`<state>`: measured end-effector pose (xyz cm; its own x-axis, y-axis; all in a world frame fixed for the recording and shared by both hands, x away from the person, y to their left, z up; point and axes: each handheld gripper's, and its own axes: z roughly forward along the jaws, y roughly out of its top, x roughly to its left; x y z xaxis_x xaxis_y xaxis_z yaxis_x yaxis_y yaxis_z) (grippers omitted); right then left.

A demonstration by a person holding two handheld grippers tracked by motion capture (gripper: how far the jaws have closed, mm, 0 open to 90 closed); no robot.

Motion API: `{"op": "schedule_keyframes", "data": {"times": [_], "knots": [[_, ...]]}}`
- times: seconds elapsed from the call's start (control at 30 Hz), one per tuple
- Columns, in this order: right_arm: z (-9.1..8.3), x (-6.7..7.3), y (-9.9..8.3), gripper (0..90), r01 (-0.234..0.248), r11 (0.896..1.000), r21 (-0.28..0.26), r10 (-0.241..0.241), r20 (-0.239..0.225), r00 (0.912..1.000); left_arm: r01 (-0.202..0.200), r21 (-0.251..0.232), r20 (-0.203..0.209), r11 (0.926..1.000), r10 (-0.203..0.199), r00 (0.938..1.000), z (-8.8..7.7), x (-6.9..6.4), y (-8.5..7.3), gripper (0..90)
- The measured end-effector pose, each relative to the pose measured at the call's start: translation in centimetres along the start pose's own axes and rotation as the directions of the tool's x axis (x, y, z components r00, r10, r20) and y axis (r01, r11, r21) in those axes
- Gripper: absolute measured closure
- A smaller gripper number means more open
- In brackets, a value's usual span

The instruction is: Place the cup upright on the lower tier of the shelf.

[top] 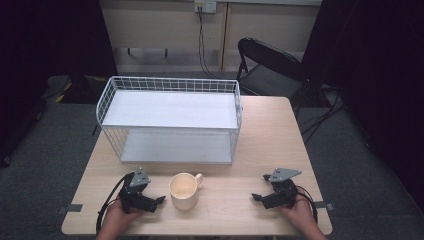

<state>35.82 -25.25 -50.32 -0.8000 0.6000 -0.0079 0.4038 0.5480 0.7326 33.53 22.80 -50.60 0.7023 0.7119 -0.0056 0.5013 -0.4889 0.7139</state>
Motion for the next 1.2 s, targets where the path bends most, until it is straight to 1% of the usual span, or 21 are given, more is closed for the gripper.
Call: {"op": "schedule_keyframes", "data": {"times": [0.23,0.27,0.37,0.4,0.43,0.47,0.5,0.57,0.6,0.63,0.7,0.73,0.8,0.87,0.9,0.97,1.17,1.2], "knots": [[0.0,0.1,0.0,13.1,-0.005,1.000,0.000,0.005,0.004,1.0000,-0.002,0.001,-0.001,1.0000,0.002,1.0000,-0.1,0.0,-0.1,0.0],[0.0,0.1,0.0,13.1,-0.006,1.000,0.000,0.006,0.005,1.0000,0.002,-0.001,-0.002,1.0000,-0.002,1.0000,-0.1,0.1,-0.1,0.6],[0.0,0.1,0.0,13.1,-0.008,1.000,0.000,0.008,0.006,0.9999,0.025,-0.008,-0.025,0.9997,-0.025,0.9994,-0.4,0.2,0.0,7.7],[0.0,0.1,0.0,13.1,-0.008,1.000,0.001,0.008,0.006,0.9999,0.038,-0.015,-0.018,0.9992,-0.038,0.9991,-0.6,0.3,0.0,12.4],[0.0,0.1,0.0,13.1,-0.008,1.000,0.000,0.008,0.006,0.9999,0.053,-0.020,0.007,0.9984,-0.053,0.9986,-0.8,0.4,0.0,17.9],[0.0,0.1,0.0,13.1,-0.008,1.000,0.000,0.008,0.007,0.9999,0.063,-0.021,0.028,0.9978,-0.062,0.9977,-0.9,0.5,0.0,18.3],[0.0,0.1,0.0,13.1,-0.008,1.000,0.000,0.008,0.007,0.9999,0.071,-0.026,0.035,0.9971,-0.070,0.9969,-1.0,0.5,0.0,16.4],[0.0,0.1,0.0,13.1,-0.008,1.000,0.000,0.008,0.007,0.9999,0.073,-0.028,0.034,0.9970,-0.072,0.9968,-1.0,0.5,0.1,16.9],[0.0,0.1,0.0,13.1,-0.008,1.000,0.000,0.008,0.007,0.9999,0.073,-0.041,0.040,0.9965,-0.071,0.9966,-1.2,0.4,0.3,17.0],[0.0,0.1,0.0,13.1,-0.008,1.000,0.000,0.008,0.007,0.9999,0.073,-0.041,0.040,0.9965,-0.071,0.9966,-1.2,0.4,0.3,17.0],[0.0,0.1,0.0,13.1,-0.008,1.000,0.000,0.008,0.008,0.9999,0.085,-0.066,0.046,0.9942,-0.082,0.9956,-1.5,0.4,0.6,17.0],[0.0,0.1,0.0,13.1,-0.008,1.000,0.000,0.008,0.008,0.9999,0.104,-0.087,0.059,0.9908,-0.099,0.9933,-1.7,0.3,0.9,16.9],[0.0,0.1,0.0,13.1,-0.008,1.000,0.000,0.008,0.008,0.9999,0.107,-0.093,0.056,0.9899,-0.102,0.9932,-1.9,0.2,1.2,17.5],[0.0,0.1,0.0,13.1,-0.008,1.000,0.000,0.008,0.007,0.9999,0.098,-0.102,0.061,0.9899,-0.092,0.9939,-2.1,0.1,1.4,18.4],[0.0,0.1,0.0,13.1,-0.008,1.000,-0.001,0.008,0.009,0.9999,0.092,-0.107,0.056,0.9900,-0.087,0.9947,-2.3,0.0,1.6,19.2],[0.0,0.1,0.0,13.1,-0.008,1.000,0.000,0.008,0.008,0.9999,0.098,-0.119,0.062,0.9881,-0.091,0.9939,-2.5,-0.1,1.8,19.8],[0.0,0.1,0.0,13.1,-0.008,1.000,0.000,0.008,0.008,0.9999,0.099,-0.142,0.079,0.9849,-0.089,0.9930,-3.1,-0.4,2.5,21.0],[0.0,0.1,0.0,13.1,-0.008,1.000,0.000,0.008,0.007,0.9999,0.102,-0.153,0.080,0.9829,-0.091,0.9927,-3.4,-0.5,2.7,21.1]]}}
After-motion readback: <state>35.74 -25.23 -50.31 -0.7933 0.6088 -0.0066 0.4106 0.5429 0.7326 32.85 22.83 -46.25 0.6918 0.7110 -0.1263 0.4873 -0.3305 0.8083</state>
